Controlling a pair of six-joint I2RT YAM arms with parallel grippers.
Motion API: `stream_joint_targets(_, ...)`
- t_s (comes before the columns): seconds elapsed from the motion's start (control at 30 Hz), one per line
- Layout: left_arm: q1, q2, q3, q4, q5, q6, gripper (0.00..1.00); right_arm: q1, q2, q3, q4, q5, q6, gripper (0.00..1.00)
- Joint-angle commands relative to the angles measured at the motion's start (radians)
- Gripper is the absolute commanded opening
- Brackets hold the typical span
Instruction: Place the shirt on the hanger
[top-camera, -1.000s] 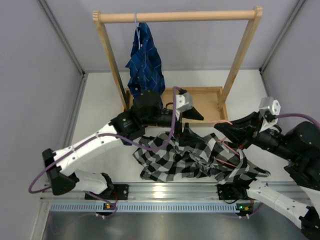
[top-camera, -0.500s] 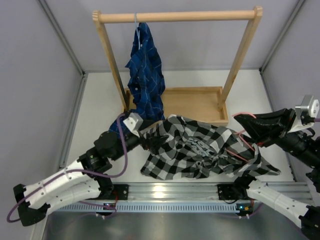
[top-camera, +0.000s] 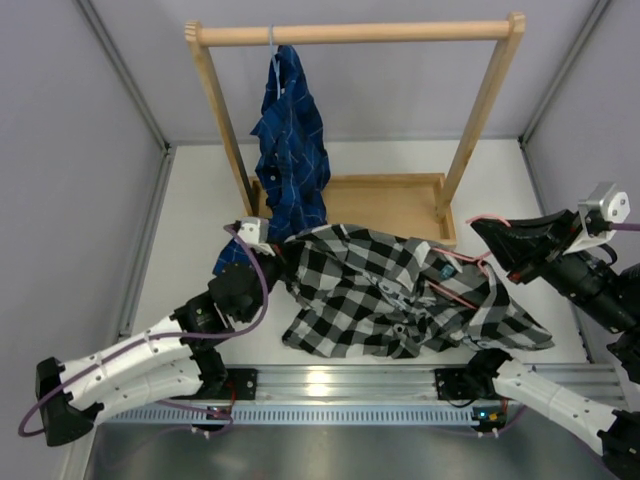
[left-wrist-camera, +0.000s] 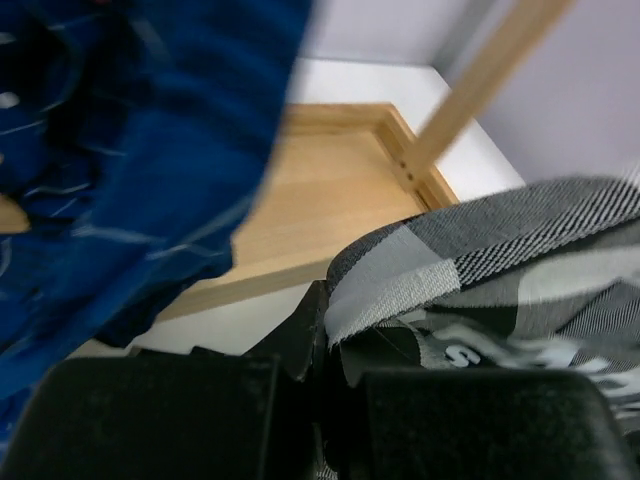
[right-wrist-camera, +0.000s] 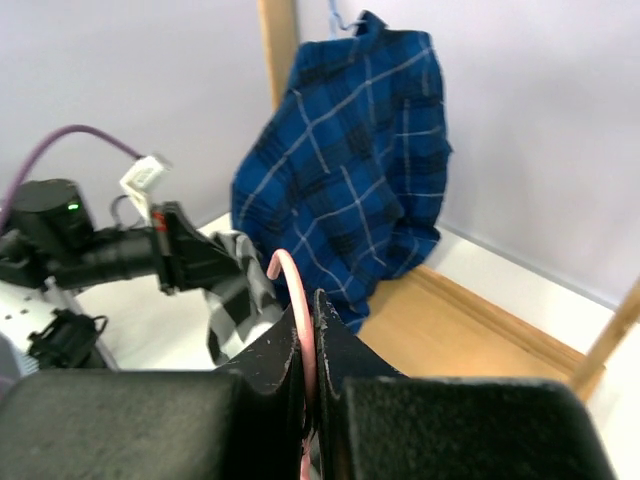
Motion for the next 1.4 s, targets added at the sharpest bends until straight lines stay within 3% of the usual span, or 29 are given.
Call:
stream_joint_targets(0.0, 0.004, -0.078, -0.060, -0.051, -0.314, -0.174, 0.00, 0.004, -0.046, -0.005, 0.038, 0.139, -0.022, 0.00)
stream_joint_targets(0.2, 0.006, -0.083, -0.076, -0.008, -0.202, -0.166, 0.00, 0.004, -0.023, 0.007, 0.047, 0.107, -0.011, 0.00)
stream_joint_targets(0.27, 0.006, -0.046, -0.058, -0.002, -0.133, -0.157, 0.08, 0.004, -0.020, 0.004, 0.056, 0.133, 0.002, 0.00)
stream_joint_targets(0.33, 0.004, -0.018, -0.028, -0.005, -0.046, -0.134, 0.33, 0.004, -0.023, -0.005, 0.079, 0.170, 0.015, 0.00)
stream_joint_targets(0.37, 0.004, -0.006, -0.021, -0.005, -0.015, -0.122, 0.53, 0.004, -0.023, -0.007, 0.084, 0.182, 0.018, 0.00)
stream_joint_targets(0.4, 0.004, -0.001, -0.004, -0.005, 0.016, -0.107, 0.96, 0.004, -0.021, -0.004, 0.083, 0.175, 0.018, 0.00)
stream_joint_targets(0.53, 0.003, -0.008, 0.080, -0.002, 0.238, 0.081, 0.98, 0.004, -0.026, -0.017, 0.078, 0.126, 0.012, 0.00)
stream_joint_targets(0.63, -0.001, 0.005, 0.186, -0.014, 0.506, 0.248, 0.98, 0.004, -0.046, -0.048, 0.078, 0.121, 0.027, 0.00)
stream_joint_targets(0.77, -0.004, 0.095, 0.344, -0.107, 0.819, 0.456, 0.98, 0.004, -0.076, -0.099, 0.047, -0.026, 0.050, 0.00)
stream_joint_targets(1.03, -0.005, 0.299, 0.582, -0.293, 1.116, 0.770, 0.98, 0.004, -0.096, -0.114, -0.009, -0.206, 0.055, 0.00)
stream_joint_targets(1.13, -0.005, 0.357, 0.594, -0.301, 1.212, 0.829, 0.87, 0.004, -0.099, -0.111, -0.017, -0.230, 0.042, 0.00)
stream_joint_targets(1.37, -0.005, 0.396, 0.605, -0.304, 1.274, 0.878, 0.67, 0.004, -0.084, -0.120, -0.019, -0.361, 0.018, 0.00)
